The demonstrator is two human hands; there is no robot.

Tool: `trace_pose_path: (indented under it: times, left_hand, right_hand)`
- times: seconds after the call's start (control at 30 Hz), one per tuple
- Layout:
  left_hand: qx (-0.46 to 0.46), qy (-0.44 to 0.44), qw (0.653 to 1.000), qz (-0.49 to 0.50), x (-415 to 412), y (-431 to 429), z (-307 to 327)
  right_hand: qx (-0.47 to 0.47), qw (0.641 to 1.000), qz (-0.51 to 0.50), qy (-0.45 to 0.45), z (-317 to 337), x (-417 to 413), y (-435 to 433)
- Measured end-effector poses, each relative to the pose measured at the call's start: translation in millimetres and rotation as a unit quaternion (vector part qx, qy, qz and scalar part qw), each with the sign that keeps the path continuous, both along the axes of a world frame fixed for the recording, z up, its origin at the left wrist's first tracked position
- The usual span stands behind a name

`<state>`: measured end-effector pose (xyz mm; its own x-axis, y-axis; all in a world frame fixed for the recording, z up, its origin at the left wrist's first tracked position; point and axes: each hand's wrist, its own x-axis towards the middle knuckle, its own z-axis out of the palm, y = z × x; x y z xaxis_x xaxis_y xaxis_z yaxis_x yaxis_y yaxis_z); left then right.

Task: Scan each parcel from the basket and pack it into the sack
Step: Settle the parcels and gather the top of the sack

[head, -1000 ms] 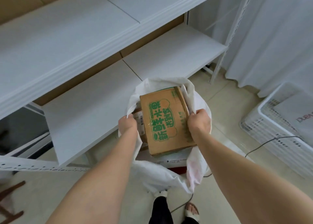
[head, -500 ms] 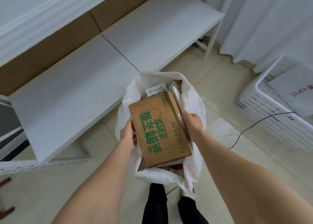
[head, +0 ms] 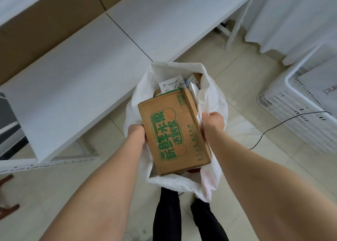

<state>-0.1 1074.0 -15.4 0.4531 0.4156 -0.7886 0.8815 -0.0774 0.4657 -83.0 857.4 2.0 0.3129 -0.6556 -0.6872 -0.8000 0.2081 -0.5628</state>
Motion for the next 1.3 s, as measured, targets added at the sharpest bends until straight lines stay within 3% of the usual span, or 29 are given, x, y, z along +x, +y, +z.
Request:
trace_pose_path:
  times: [0.17, 0.3, 0.4, 0.53, 0.83, 1.03, 1.3]
  left_hand:
    - [0.019, -0.014, 0.999, 0.036, 3, 0, -7]
    - [0.115, 0.003, 0.991, -0.064, -4, 3, -10]
    - [0.143, 0.037, 0.982, -0.119, -8, 7, -18]
    - [0.168, 0.006, 0.974, -0.148, -11, 12, -22]
    - [0.093, -0.020, 0.995, -0.042, -18, 11, -7]
    - [0.134, -0.024, 0.984, -0.116, -9, 28, 62]
    - [0.006, -0.085, 0.995, -0.051, 6, 2, 157]
  right_hand:
    - [-0.007, 1.000, -0.012, 0.012, 1, -3, 0]
    - [-0.020, 0.999, 0.006, 0.032, 0, -3, -1]
    - [-0.026, 0.998, 0.025, 0.050, -5, -7, 1]
    - [-0.019, 0.998, 0.032, 0.043, -8, -9, 7]
    - [-0.032, 0.999, 0.016, 0.028, 3, -7, 11]
    - [-0.054, 0.998, -0.013, 0.029, 50, -14, 16]
    - [0.012, 0.996, -0.038, -0.078, 132, 10, 11]
